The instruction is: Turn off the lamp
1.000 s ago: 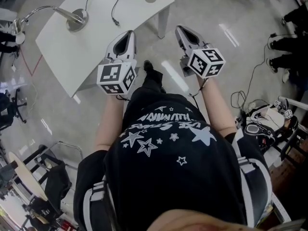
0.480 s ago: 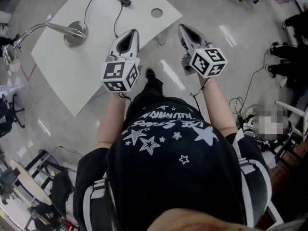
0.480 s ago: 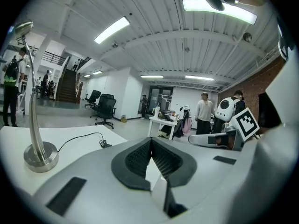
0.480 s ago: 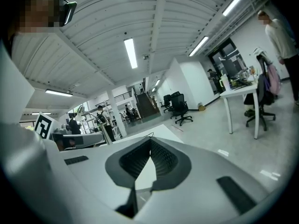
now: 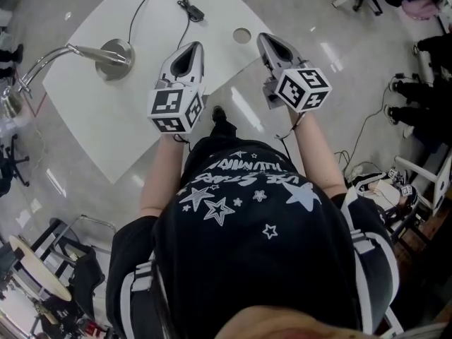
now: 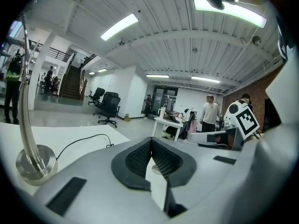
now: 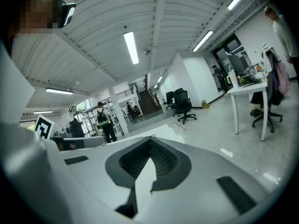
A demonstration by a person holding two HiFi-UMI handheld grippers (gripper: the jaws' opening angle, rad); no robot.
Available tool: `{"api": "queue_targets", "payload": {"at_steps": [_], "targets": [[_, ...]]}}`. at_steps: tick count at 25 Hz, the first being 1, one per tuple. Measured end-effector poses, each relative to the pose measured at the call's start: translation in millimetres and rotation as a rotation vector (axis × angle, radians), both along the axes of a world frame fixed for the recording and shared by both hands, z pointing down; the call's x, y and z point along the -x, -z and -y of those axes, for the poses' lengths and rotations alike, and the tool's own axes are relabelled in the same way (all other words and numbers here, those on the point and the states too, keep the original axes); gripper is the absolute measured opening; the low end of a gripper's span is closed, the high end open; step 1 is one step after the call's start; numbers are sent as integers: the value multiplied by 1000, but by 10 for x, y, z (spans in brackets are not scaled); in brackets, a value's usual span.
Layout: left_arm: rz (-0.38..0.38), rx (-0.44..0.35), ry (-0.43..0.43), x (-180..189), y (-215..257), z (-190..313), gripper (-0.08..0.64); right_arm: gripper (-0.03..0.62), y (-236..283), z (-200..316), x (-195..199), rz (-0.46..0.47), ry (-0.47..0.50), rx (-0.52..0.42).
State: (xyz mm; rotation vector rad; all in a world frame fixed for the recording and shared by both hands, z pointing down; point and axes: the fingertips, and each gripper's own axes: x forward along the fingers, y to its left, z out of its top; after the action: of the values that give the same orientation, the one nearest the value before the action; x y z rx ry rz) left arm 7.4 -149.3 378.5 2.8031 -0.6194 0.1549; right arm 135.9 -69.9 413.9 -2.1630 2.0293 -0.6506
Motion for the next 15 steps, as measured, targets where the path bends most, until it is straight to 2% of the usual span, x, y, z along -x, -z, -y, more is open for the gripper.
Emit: {"api": "queue_targets", "payload": {"at_steps": [6,11,15], "targets": [[-7,-1,0,-116,3,242,11,6,42,306,-100,-13,12,-1],[7,-13,-8,-92,4,326,11,6,82,532,-193,-3,7,-10],[10,3,17,-26,-51,425,11,6,95,710,-148,-9,39,-12]]}}
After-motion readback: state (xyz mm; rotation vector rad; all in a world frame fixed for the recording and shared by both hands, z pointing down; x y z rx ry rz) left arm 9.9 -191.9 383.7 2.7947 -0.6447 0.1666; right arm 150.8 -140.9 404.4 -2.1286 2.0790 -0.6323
